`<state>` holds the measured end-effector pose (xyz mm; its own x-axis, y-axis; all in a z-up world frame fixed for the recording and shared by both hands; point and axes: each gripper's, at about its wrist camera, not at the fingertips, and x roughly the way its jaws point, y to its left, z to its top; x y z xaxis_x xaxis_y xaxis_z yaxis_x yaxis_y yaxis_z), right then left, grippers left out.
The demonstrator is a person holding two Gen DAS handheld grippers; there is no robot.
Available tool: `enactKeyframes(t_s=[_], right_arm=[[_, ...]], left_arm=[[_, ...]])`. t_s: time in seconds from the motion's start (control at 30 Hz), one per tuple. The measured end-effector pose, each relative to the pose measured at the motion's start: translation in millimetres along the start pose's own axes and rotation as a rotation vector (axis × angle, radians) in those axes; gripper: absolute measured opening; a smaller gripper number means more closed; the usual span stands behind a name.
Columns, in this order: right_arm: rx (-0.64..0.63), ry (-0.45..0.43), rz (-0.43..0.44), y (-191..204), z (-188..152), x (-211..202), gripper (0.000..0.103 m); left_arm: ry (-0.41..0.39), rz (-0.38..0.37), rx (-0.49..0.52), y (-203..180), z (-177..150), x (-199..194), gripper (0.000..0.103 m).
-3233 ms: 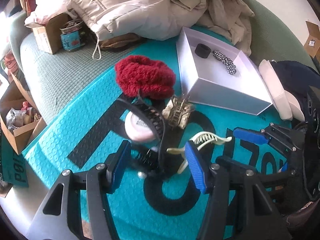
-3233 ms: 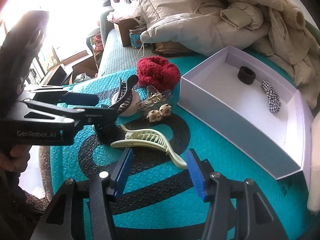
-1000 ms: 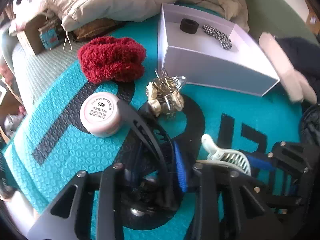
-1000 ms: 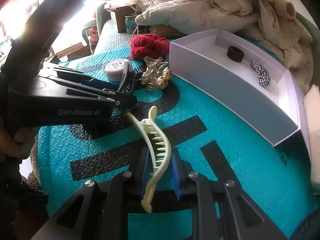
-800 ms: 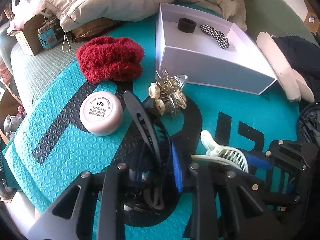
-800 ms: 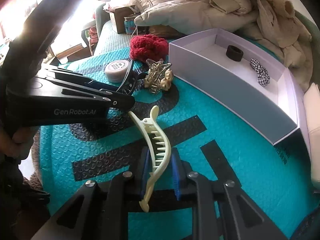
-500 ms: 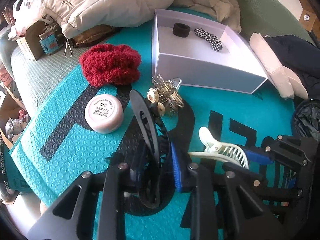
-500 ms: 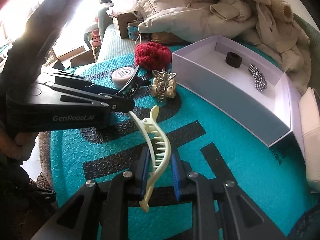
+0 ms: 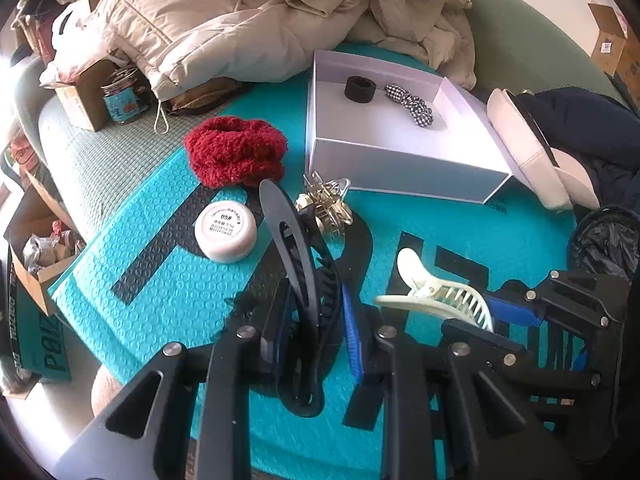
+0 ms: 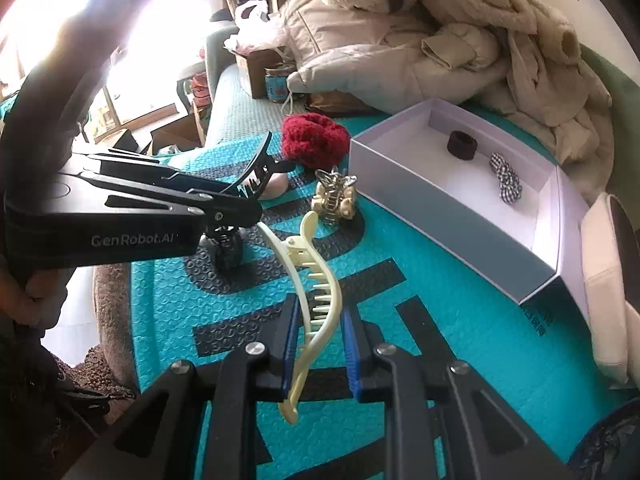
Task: Organize objects
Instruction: 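Lift both claw clips off the mat in the closed tools, then carry both claw clips toward the white box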
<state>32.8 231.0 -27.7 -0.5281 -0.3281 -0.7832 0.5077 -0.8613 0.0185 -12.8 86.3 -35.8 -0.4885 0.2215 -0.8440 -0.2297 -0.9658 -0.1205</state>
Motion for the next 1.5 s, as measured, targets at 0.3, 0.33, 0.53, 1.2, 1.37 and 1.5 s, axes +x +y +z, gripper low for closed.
enactKeyframes(t_s=[0.3,0.33,0.53,1.2,1.37,1.5], right_arm=[[-0.029,-0.026,0.020,13.3,-1.9,-16.8,0.020],[-0.033,-0.028,0.022,15.2,-1.3,-18.7,0.020],[-0.045,-0.044,0.028,26.1,1.9,-29.9,0.020],[0.071,-0.045,-0.069,-0.4,16.2,-39.7,0.020],[0.090,-0.043,-0.096,-12.2,26.1,-37.2,0.020],[0.109,-0.041,-0.108,-20.9,32.1,-31.2,0.020]], left_arm=[[-0.018,0.026,-0.014,-3.6,-20.9,-22.3,0.023],[-0.020,0.028,-0.012,-3.9,-22.4,-24.9,0.023],[-0.036,0.035,0.000,-4.9,-23.7,-40.3,0.023],[-0.013,-0.051,0.136,-33.2,14.6,-26.5,0.023],[0.007,-0.077,0.167,-37.0,30.4,-12.4,0.023],[0.015,-0.094,0.192,-40.2,44.6,-1.3,0.023]])
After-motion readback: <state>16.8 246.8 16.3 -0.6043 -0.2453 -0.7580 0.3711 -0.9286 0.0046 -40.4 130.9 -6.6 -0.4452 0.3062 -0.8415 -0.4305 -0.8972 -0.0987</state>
